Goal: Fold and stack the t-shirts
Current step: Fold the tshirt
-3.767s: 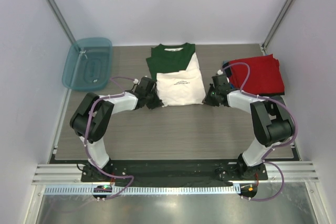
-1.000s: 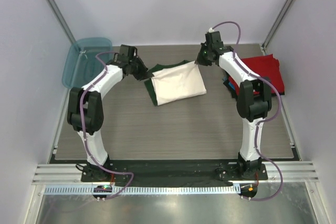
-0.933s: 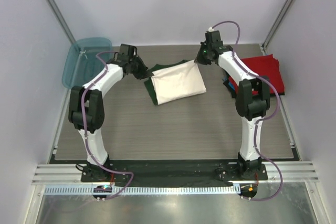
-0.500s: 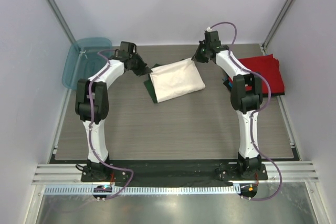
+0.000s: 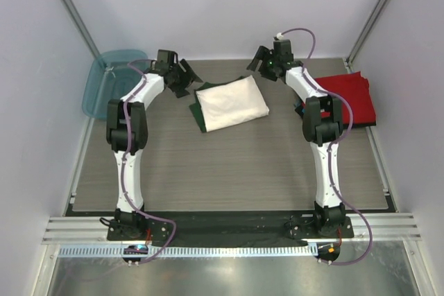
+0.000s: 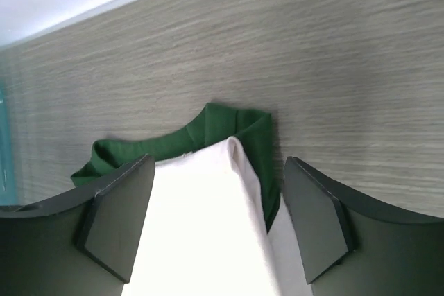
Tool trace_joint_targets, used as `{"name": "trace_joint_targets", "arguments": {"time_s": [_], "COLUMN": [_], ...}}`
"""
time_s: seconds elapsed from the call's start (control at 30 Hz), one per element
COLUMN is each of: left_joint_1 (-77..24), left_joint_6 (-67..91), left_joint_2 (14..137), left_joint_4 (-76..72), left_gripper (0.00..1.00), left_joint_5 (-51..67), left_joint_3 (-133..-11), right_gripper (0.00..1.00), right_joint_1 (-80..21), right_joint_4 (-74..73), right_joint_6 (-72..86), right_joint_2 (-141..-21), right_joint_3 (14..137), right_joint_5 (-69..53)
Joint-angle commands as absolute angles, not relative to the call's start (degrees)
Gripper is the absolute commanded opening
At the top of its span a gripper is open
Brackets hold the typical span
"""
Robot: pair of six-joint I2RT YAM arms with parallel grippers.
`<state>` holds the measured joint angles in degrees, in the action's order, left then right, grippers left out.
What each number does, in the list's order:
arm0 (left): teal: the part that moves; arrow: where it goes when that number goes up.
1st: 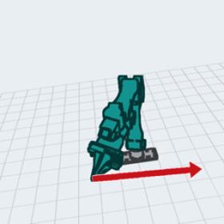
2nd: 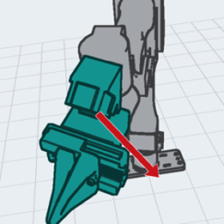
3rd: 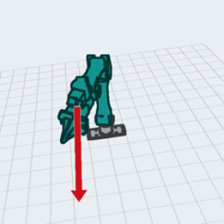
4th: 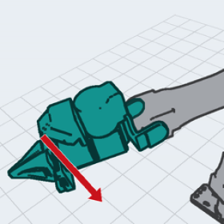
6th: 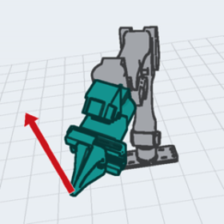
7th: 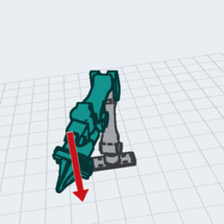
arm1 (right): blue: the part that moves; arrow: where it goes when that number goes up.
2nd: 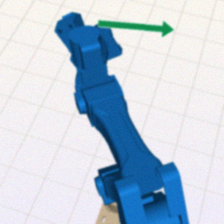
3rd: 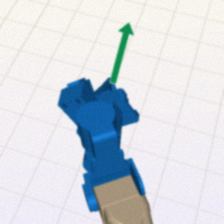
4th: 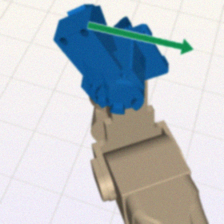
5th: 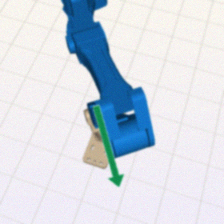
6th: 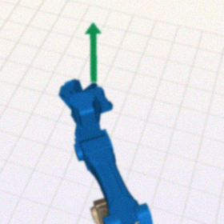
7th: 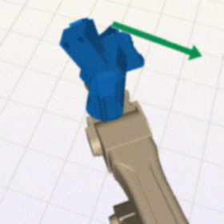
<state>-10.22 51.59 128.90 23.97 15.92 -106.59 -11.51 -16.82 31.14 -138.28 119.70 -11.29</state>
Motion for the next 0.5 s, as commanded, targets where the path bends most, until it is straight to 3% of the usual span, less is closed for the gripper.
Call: {"name": "trace_joint_targets", "arguments": {"time_s": [0.0, 0.27, 0.47], "left_joint_1": [-9.8, -12.7, -14.1], "left_joint_6": [47.7, 44.1, 45.0], "left_joint_2": [125.7, 114.4, 112.1], "left_joint_4": [23.4, 19.9, 14.5], "left_gripper": [0.77, 0.73, 0.68], "left_joint_5": [13.4, 10.7, 12.6], "left_joint_3": [-108.4, -93.1, -84.3], "right_gripper": [0.82, 0.71, 0.72], "right_joint_1": [-11.3, -11.1, -11.2], "right_joint_4": [-13.1, -9.5, -2.8], "right_joint_6": [29.4, 24.9, 26.2], "right_joint_2": [-132.7, -118.9, -113.0], "right_joint_3": [118.3, 94.5, 81.3], "right_joint_5": [-9.8, -10.9, -14.3]}}
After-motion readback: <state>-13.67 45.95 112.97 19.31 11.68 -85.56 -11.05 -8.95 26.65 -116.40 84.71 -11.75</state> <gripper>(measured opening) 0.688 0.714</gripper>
